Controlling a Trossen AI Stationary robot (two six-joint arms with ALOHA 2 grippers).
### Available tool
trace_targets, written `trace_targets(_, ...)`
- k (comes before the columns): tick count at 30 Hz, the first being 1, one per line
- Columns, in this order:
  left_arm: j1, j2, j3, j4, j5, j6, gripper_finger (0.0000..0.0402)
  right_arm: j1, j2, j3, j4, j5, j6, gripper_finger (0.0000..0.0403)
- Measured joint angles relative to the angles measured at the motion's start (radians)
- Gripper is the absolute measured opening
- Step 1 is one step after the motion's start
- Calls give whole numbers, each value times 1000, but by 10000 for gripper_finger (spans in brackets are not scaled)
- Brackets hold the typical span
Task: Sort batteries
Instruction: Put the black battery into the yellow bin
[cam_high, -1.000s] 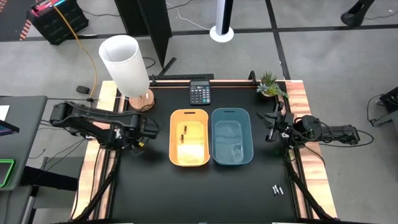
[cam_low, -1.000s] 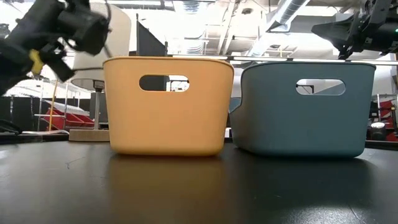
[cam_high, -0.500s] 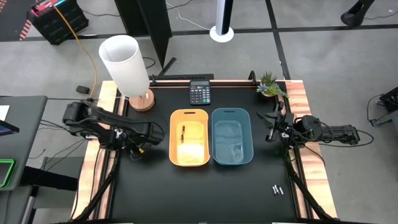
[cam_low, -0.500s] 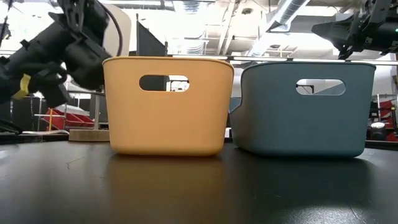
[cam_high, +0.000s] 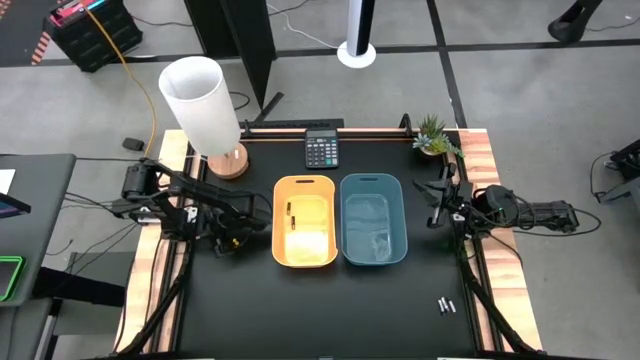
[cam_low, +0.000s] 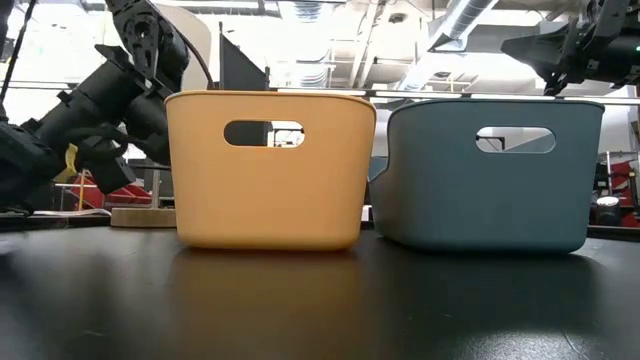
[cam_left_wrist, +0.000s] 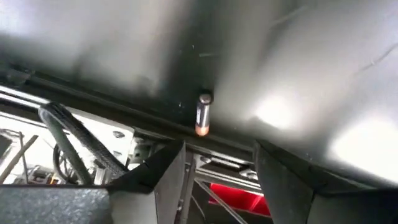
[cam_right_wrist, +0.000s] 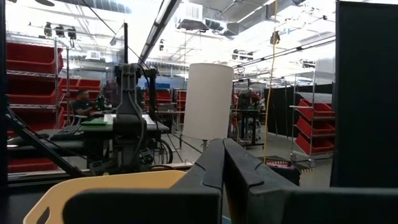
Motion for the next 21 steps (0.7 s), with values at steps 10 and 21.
trace_targets(10, 11, 0, -76, 59, 2, -20, 184, 0, 0, 0, 0, 0, -1, 24)
trace_targets(21, 11, 0, -154, 143, 32, -33, 184, 0, 0, 0, -3, 0, -5, 24)
